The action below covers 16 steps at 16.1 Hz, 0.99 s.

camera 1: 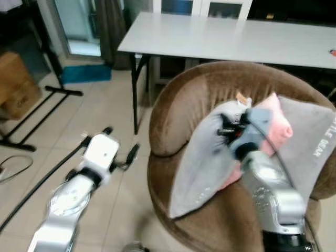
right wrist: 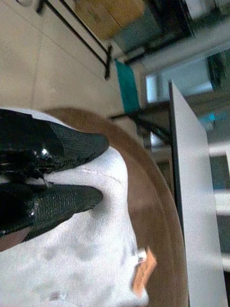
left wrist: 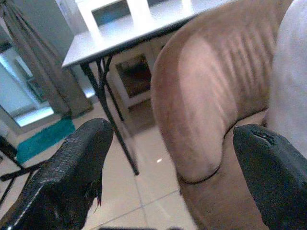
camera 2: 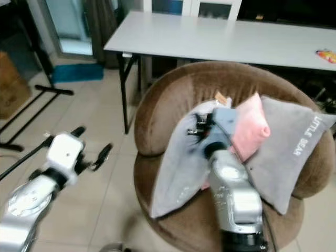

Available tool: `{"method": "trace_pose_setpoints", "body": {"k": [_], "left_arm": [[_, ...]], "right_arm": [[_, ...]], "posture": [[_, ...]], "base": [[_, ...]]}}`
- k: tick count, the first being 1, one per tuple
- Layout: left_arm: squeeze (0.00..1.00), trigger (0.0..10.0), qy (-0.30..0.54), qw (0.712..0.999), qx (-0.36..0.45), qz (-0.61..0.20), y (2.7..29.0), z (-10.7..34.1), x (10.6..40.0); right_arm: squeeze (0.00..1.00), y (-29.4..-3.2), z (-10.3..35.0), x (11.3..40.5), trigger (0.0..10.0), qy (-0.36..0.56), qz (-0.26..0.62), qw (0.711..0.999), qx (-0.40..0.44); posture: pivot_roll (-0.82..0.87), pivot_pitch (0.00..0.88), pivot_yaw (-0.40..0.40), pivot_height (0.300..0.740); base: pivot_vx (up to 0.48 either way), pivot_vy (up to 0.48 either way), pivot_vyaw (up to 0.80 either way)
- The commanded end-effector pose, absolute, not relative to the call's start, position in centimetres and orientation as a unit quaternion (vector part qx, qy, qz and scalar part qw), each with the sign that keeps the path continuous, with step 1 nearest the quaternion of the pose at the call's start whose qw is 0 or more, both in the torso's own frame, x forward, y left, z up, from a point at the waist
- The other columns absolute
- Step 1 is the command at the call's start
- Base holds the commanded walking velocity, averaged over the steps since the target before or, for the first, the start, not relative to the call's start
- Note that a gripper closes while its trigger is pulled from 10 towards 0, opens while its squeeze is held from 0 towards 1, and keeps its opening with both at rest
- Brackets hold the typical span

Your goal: Move the pillow to the sofa from floor

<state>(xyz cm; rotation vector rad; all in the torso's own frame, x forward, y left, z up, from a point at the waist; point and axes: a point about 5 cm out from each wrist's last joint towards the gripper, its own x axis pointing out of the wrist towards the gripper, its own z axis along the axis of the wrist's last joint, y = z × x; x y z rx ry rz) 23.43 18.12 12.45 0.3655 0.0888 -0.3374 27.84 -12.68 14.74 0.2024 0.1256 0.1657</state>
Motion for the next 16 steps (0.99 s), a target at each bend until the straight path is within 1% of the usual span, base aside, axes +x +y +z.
{"method": "trace_pose_setpoints", "body": {"k": [1, 4, 7, 8, 9, 10, 11, 12, 13, 15, 16], "left_arm": [[0.02, 10.0, 0.031, 0.967, 0.179, -0.177, 17.5, 12.9, 23.5], [0.0, 10.0, 0.048, 0.96, 0.181, -0.208, 17.1, 12.4, 22.8], [0.02, 10.0, 0.078, 0.942, 0.175, -0.276, 16.3, 11.8, 22.2], [0.01, 10.0, 0.083, 0.938, 0.174, -0.287, 16.2, 11.8, 22.1], [0.02, 10.0, 0.094, 0.927, 0.175, -0.317, 15.9, 11.6, 22.2], [0.02, 10.0, 0.096, 0.925, 0.176, -0.323, 15.9, 11.6, 22.2], [0.02, 10.0, 0.094, 0.922, 0.183, -0.328, 15.9, 11.8, 22.5], [0.02, 10.0, 0.093, 0.92, 0.185, -0.332, 15.8, 11.8, 22.7], [0.02, 10.0, 0.094, 0.916, 0.189, -0.34, 15.7, 12.1, 23.0], [0.02, 10.0, 0.093, 0.915, 0.189, -0.345, 15.7, 12.3, 22.9], [0.02, 10.0, 0.092, 0.914, 0.19, -0.347, 15.7, 12.4, 22.8]], "right_arm": [[0.0, -13.2, 16.1, 28.1, 10.0, 0.026, 0.084, 0.992, 0.092], [0.0, -12.5, 16.4, 29.0, 10.0, 0.017, 0.116, 0.989, 0.093], [0.0, -11.9, 17.5, 32.0, 10.0, -0.005, 0.119, 0.987, 0.109], [0.0, -11.9, 17.6, 32.5, 10.0, -0.008, 0.118, 0.987, 0.113], [0.0, -11.9, 17.8, 34.2, 10.0, -0.017, 0.127, 0.983, 0.131], [0.0, -11.9, 17.6, 34.7, 10.0, -0.017, 0.132, 0.981, 0.139], [0.0, -12.3, 16.8, 35.9, 10.0, -0.012, 0.128, 0.984, 0.126], [0.0, -12.8, 16.2, 36.5, 10.0, -0.006, 0.127, 0.983, 0.132], [0.0, -15.1, 13.9, 37.6, 10.0, 0.031, 0.072, 0.993, 0.091], [0.0, -17.1, 12.5, 37.7, 10.0, 0.057, 0.021, 0.997, 0.056], [0.0, -18.9, 11.3, 37.4, 10.0, 0.08, -0.009, 0.996, 0.045]], "posture": [[0.07, 0.0, -0.011, 0.74], [0.08, 0.0, -0.012, 0.74], [0.09, 0.0, -0.018, 0.74], [0.09, 0.0, -0.017, 0.74], [0.1, 0.0, -0.01, 0.74], [0.1, 0.0, -0.007, 0.74], [0.1, 0.0, -0.007, 0.74], [0.1, 0.0, -0.007, 0.74], [0.11, 0.0, -0.001, 0.74], [0.13, 0.0, -0.006, 0.74], [0.15, 0.0, -0.009, 0.74]], "base": [[0.304, 0.0, 0.0], [0.0, 0.0, 0.0], [0.0, 0.0, 0.0], [0.0, 0.0, 0.0], [0.0, 0.0, 0.0], [0.0, 0.0, 0.0], [0.0, 0.0, 0.0], [0.0, 0.0, 0.0], [0.0, 0.0, 0.0], [0.0, 0.0, 0.0], [0.0, 0.0, 0.0]]}}
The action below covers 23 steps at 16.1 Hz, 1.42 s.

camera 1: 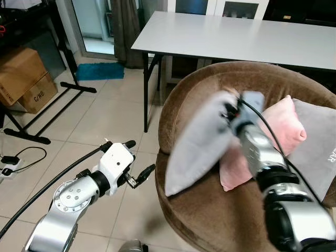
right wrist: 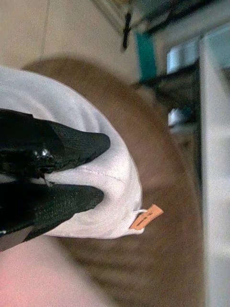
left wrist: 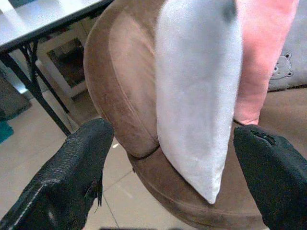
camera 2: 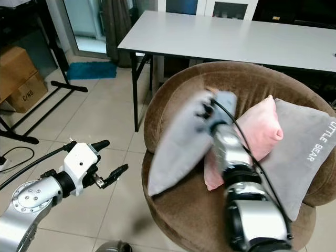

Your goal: Move the pillow to the sofa from floor

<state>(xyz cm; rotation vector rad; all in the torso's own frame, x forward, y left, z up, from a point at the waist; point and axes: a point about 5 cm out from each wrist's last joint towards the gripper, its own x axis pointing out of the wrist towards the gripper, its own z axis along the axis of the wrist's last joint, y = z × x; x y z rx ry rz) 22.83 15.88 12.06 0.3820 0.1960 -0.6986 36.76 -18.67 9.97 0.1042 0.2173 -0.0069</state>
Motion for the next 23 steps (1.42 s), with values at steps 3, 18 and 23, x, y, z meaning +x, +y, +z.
{"method": "trace_pose_setpoints", "body": {"k": [3, 18, 23], "left_arm": [[0.02, 10.0, 0.1, 0.912, 0.187, -0.351, 15.9, 12.5, 22.1], [0.0, 10.0, 0.083, 0.934, 0.092, -0.334, 15.1, 12.0, 21.9], [0.02, 10.0, 0.051, 0.966, 0.114, -0.227, 15.4, 11.8, 23.5]], "right_arm": [[0.0, -23.5, 8.0, 35.3, 10.0, 0.163, -0.092, 0.982, -0.017], [0.0, -28.1, 11.5, 30.1, 10.0, 0.005, -0.108, 0.994, -0.02], [0.0, -18.9, 12.5, 26.0, 10.0, -0.019, -0.033, 0.999, 0.032]], "posture": [[0.18, 0.0, -0.006, 0.74], [0.01, 0.0, 0.055, 0.74], [-0.04, 0.0, 0.05, 0.74]], "base": [[0.0, 0.0, 0.0], [0.0, 0.0, 0.0], [0.0, -0.161, 0.0]]}}
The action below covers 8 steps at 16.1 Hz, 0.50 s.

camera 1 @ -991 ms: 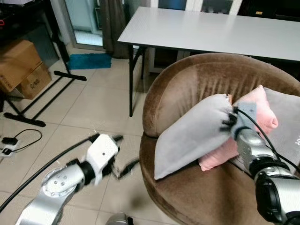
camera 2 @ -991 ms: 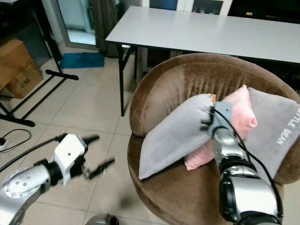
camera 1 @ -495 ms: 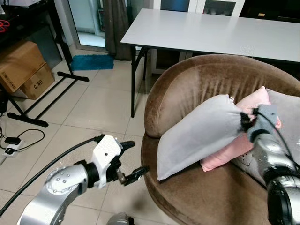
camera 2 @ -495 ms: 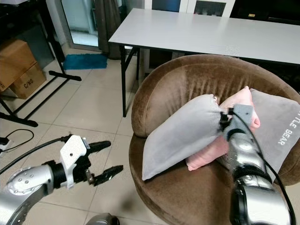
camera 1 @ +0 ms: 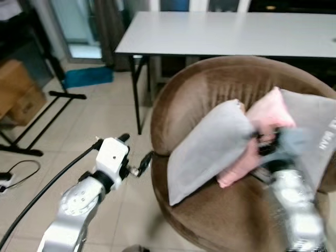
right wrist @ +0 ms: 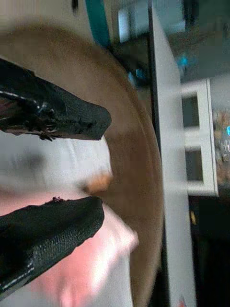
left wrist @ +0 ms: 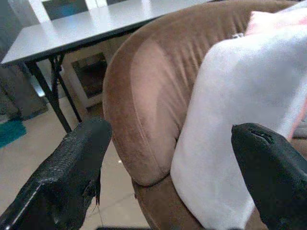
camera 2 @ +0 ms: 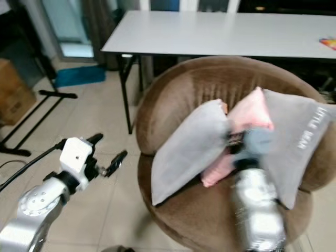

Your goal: Move the pillow to the sofa from floor

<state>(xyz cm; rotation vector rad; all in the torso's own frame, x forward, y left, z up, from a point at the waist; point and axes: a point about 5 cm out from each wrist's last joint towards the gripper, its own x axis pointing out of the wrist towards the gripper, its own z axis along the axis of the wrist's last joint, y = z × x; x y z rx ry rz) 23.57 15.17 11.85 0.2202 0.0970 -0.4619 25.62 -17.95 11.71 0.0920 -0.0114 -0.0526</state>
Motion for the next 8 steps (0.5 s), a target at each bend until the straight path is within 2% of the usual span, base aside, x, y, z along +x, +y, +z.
{"method": "trace_pose_setpoints", "body": {"k": [1, 3, 5, 8], "left_arm": [[0.02, 10.0, 0.045, 0.968, 0.119, -0.214, 15.2, 11.8, 23.7], [0.02, 10.0, 0.042, 0.973, 0.12, -0.191, 15.1, 11.5, 23.8], [0.02, 10.0, 0.038, 0.981, 0.117, -0.147, 16.3, 11.5, 23.9], [0.02, 10.0, 0.036, 0.984, 0.126, -0.122, 17.1, 11.3, 24.0]], "right_arm": [[0.0, -17.4, 12.5, 25.6, 10.0, -0.012, -0.025, 0.999, 0.039], [0.0, -16.3, 12.5, 25.7, 10.0, 0.008, -0.018, 0.999, 0.035], [0.0, -15.7, 12.9, 25.9, 10.0, 0.015, 0.005, 1.0, 0.026], [0.0, -15.9, 12.5, 26.0, 10.0, 0.038, 0.011, 0.999, 0.011]], "posture": [[-0.04, 0.0, 0.04, 0.74], [-0.03, 0.0, 0.029, 0.74], [-0.02, 0.0, 0.011, 0.74], [0.0, 0.0, -0.014, 0.74]], "base": [[0.0, -0.461, 0.0], [0.0, -0.48, 0.0], [0.0, -0.472, 0.0], [0.0, -0.472, 0.0]]}}
